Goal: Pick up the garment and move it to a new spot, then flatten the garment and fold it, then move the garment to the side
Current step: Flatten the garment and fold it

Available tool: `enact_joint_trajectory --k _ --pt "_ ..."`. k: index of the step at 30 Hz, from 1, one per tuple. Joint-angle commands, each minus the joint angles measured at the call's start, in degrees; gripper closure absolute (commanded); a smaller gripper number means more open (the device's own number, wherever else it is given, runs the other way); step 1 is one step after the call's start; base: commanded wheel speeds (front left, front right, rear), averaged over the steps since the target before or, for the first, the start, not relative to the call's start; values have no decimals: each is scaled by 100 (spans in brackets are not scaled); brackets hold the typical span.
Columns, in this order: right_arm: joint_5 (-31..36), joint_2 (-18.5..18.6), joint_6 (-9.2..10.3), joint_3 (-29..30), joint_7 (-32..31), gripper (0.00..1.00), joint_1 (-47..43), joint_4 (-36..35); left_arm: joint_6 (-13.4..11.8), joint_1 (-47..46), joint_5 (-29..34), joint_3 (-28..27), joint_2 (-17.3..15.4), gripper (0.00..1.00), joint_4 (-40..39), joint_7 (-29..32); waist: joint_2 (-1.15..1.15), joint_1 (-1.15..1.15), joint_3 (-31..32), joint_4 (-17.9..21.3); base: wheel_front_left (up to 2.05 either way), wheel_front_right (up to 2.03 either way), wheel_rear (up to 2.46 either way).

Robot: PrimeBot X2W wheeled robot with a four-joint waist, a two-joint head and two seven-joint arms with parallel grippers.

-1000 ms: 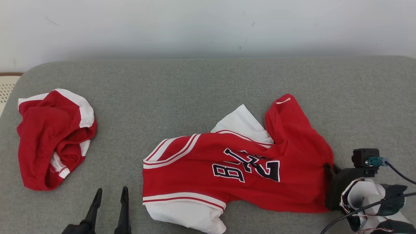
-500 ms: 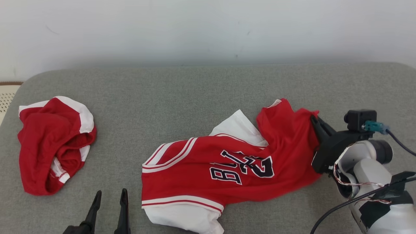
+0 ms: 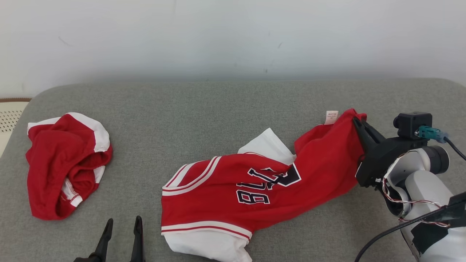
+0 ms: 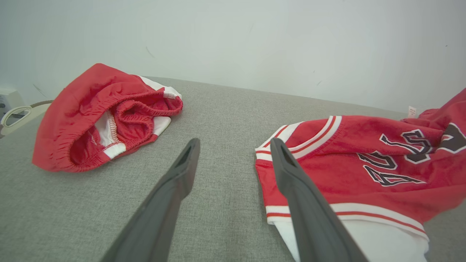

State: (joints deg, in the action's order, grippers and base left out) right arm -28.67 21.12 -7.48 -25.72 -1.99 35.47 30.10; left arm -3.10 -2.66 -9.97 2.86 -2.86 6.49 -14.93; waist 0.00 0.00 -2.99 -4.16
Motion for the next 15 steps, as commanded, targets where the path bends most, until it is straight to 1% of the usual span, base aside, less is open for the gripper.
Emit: enact_joint_trajectory --k 1,7,12,15 --pt "40 47 -2 47 5 100 -130 -107 -16 77 19 -13 -5 0 -21 -20 0 0 13 5 0 0 0" --pt "149 91 -2 221 -135 100 -443 -539 -44 139 2 -13 -5 0 -40 -20 0 0 53 32 0 0 0" --pt "257 198 -2 505 -368 100 -948 -1322 -42 152 -16 -10 -5 0 -58 -20 0 0 58 79 0 0 0" --pt "358 168 -3 699 -583 100 -1302 -1845 -52 175 -24 -25 -5 0 -58 -20 0 0 61 122 0 0 0"
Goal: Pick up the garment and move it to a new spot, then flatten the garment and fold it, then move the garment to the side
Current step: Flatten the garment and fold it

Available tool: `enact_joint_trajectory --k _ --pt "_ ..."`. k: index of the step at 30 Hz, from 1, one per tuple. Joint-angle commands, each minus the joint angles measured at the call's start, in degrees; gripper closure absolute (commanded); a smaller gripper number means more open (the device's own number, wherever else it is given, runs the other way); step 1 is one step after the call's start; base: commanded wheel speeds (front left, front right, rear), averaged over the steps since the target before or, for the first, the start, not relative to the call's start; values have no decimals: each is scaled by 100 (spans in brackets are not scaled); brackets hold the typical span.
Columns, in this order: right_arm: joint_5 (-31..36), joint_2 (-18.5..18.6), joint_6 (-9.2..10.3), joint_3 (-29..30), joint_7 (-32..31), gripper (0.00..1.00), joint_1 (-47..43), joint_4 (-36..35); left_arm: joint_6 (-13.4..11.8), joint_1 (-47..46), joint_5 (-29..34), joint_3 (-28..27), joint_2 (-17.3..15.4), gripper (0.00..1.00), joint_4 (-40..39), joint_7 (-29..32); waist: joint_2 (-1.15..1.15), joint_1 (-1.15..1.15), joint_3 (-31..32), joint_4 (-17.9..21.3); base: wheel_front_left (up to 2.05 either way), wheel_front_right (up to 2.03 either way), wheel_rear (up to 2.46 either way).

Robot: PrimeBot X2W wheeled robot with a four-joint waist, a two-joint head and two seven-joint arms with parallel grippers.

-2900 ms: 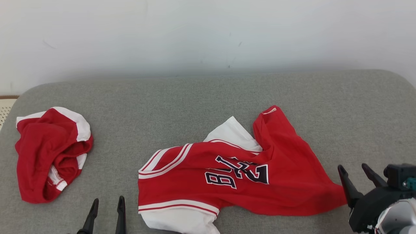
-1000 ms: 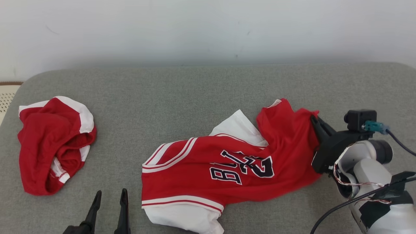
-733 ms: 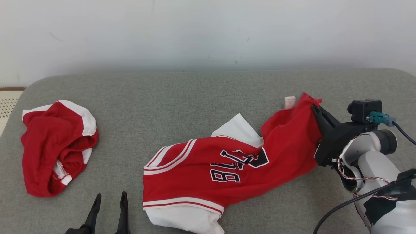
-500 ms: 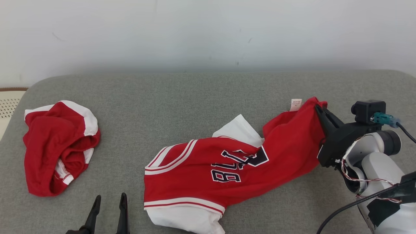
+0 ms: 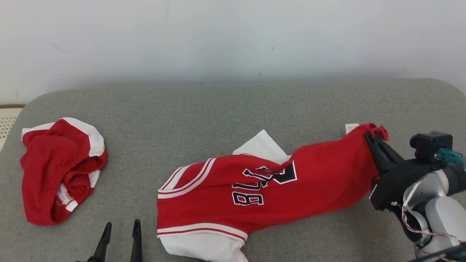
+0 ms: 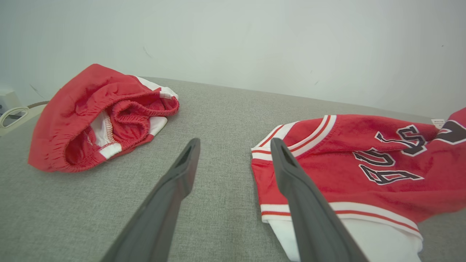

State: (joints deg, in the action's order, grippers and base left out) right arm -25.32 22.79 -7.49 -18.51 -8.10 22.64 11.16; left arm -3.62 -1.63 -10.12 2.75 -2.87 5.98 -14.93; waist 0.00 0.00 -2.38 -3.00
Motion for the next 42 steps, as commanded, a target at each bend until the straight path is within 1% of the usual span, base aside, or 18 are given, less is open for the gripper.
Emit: enact_joint_trajectory --k 1,7,10,13,16,21,24,34,35,39,40,41,42 --pt "32 -20 -2 42 -50 100 -118 -121 -1 72 -13 -13 -4 0 -6 -20 0 0 -3 20 0 0 0" --pt "168 -97 -1 411 -527 100 -640 -1045 2 33 -26 37 -5 0 0 -20 0 0 -23 50 0 0 0" --pt "207 -146 -2 523 -737 100 -814 -1351 13 19 -16 46 -5 0 7 -20 0 0 -27 43 0 0 0" --pt "186 -186 -2 544 -885 100 -836 -1403 32 -18 -2 51 -4 0 26 -20 0 0 -37 16 0 0 0" --pt "172 -192 -2 454 -919 100 -667 -1225 30 -59 4 75 -3 0 45 -20 0 0 -47 -32 0 0 0" --pt "177 -217 -2 150 -814 100 -202 -605 45 -98 -21 113 -4 0 67 -20 0 0 -95 -148 0 0 0" --pt "101 -300 -2 -65 -664 100 193 -125 56 -131 -33 125 -4 0 73 -20 0 0 -145 -225 0 0 0" --pt "70 -600 -2 -680 32 100 1600 1884 78 -295 -65 214 -5 0 102 -20 0 0 -381 -486 0 0 0" --pt "70 -600 -2 -680 32 100 1600 1884 78 -295 -65 214 -5 0 102 -20 0 0 -381 -486 0 0 0" --pt "97 -727 -2 -922 436 100 2015 2724 76 -335 -74 243 -5 0 118 -20 0 0 -427 -560 0 0 0" --pt "129 -731 -1 -935 514 61 2093 2932 74 -345 -78 253 -4 0 120 -20 0 0 -431 -573 0 0 0" --pt "128 -771 -1 -973 581 0 2156 3131 71 -350 -78 259 -3 0 122 -20 0 0 -429 -583 0 0 0" --pt "106 -823 -2 -1007 678 0 2230 3258 67 -349 -78 261 -4 0 126 -20 0 0 -427 -590 0 0 0"
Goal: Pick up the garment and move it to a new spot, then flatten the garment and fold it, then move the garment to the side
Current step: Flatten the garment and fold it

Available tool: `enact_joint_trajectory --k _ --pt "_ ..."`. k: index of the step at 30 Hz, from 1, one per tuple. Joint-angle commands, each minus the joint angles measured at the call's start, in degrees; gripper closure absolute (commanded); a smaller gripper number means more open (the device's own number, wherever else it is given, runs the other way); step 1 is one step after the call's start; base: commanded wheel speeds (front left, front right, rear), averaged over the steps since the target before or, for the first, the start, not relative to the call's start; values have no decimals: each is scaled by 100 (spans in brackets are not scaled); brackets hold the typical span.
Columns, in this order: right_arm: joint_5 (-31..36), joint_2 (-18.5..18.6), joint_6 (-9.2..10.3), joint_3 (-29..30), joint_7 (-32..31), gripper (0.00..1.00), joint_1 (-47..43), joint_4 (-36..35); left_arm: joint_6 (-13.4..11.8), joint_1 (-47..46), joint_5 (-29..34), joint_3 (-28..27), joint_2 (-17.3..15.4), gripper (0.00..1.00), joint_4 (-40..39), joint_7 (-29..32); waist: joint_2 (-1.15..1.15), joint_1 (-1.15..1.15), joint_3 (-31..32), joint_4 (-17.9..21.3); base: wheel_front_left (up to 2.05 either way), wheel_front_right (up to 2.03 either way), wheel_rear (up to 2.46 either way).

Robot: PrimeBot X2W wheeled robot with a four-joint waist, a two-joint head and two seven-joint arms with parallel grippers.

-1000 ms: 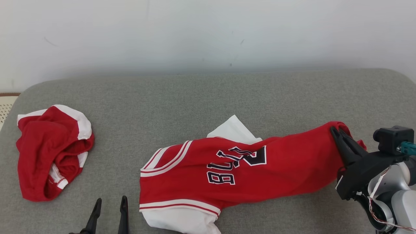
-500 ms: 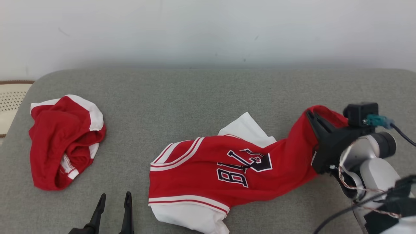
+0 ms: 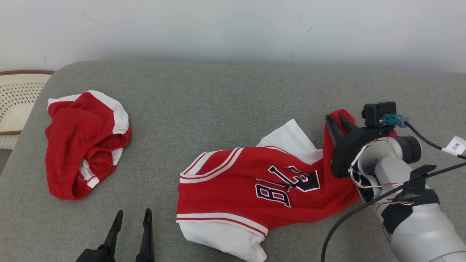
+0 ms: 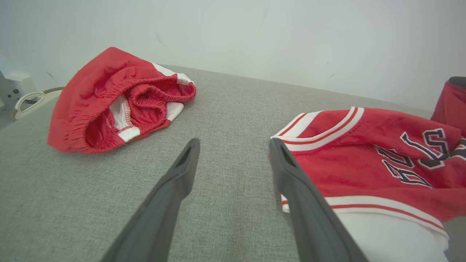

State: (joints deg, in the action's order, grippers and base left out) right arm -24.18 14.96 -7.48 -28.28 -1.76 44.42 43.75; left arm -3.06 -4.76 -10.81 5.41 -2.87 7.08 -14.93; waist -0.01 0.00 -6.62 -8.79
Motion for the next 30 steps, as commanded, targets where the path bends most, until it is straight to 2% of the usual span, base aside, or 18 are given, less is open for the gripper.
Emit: enact_joint_trajectory --k 1,8,16,23,30 --pt "-39 -70 -3 -65 135 0 107 125 7 -32 -8 -6 -4 0 17 -20 1 0 -2 -11 0 0 0" --pt "-251 -75 -2 -293 684 0 237 610 -38 43 33 -75 -4 0 -15 -20 1 0 43 128 0 0 0" --pt "-625 214 -3 -328 1201 0 -74 461 -46 114 63 -117 -4 0 -64 -20 1 0 90 309 0 0 0" --pt "-807 557 -2 -69 1232 0 -463 411 -17 133 88 -180 -4 0 -96 -20 1 0 74 397 0 0 0" --pt "-819 514 -3 92 1171 0 -632 632 37 62 130 -167 -4 0 -121 -20 1 0 -31 381 0 0 0"
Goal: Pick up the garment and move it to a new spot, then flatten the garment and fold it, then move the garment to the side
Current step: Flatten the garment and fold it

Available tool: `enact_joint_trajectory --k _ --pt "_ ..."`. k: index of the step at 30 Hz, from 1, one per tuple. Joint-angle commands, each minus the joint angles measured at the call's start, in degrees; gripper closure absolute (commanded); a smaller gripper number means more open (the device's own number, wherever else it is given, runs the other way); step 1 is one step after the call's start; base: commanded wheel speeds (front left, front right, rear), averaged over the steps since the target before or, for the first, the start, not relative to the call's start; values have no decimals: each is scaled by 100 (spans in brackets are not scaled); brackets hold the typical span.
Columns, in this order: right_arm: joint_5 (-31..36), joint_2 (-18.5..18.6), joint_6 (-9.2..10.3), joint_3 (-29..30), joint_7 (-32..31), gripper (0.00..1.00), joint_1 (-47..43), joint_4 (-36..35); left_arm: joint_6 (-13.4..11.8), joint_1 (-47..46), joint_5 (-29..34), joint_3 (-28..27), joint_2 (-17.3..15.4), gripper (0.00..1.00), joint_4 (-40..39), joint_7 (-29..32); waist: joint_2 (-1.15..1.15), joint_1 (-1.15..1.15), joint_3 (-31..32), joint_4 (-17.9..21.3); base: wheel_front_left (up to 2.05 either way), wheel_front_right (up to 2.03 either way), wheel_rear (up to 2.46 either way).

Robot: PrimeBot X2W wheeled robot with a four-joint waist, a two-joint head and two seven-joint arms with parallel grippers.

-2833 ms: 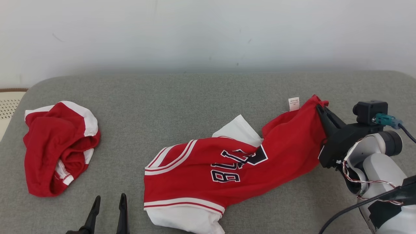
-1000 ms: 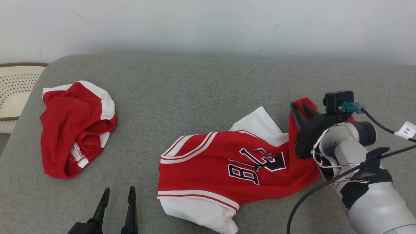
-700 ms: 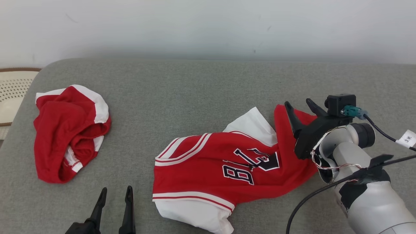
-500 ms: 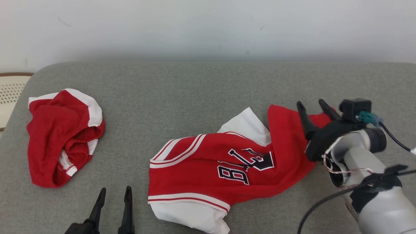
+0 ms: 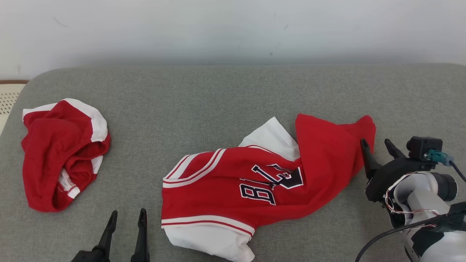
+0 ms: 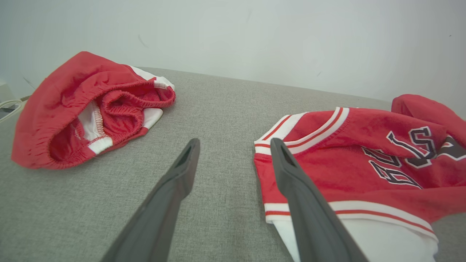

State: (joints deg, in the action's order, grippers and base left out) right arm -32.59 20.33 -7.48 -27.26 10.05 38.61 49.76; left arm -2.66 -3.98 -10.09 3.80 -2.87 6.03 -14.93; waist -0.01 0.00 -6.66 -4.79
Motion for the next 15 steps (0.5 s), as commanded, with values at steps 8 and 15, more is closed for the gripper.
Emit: enact_joint_trajectory --k 8,15 --pt "124 -212 -3 -30 69 0 185 434 42 -85 94 11 -4 0 9 -20 1 0 -162 -140 0 0 0" --pt "140 -335 -3 -86 138 0 427 746 54 -150 104 9 -4 0 6 -20 1 0 -274 -236 0 0 0"
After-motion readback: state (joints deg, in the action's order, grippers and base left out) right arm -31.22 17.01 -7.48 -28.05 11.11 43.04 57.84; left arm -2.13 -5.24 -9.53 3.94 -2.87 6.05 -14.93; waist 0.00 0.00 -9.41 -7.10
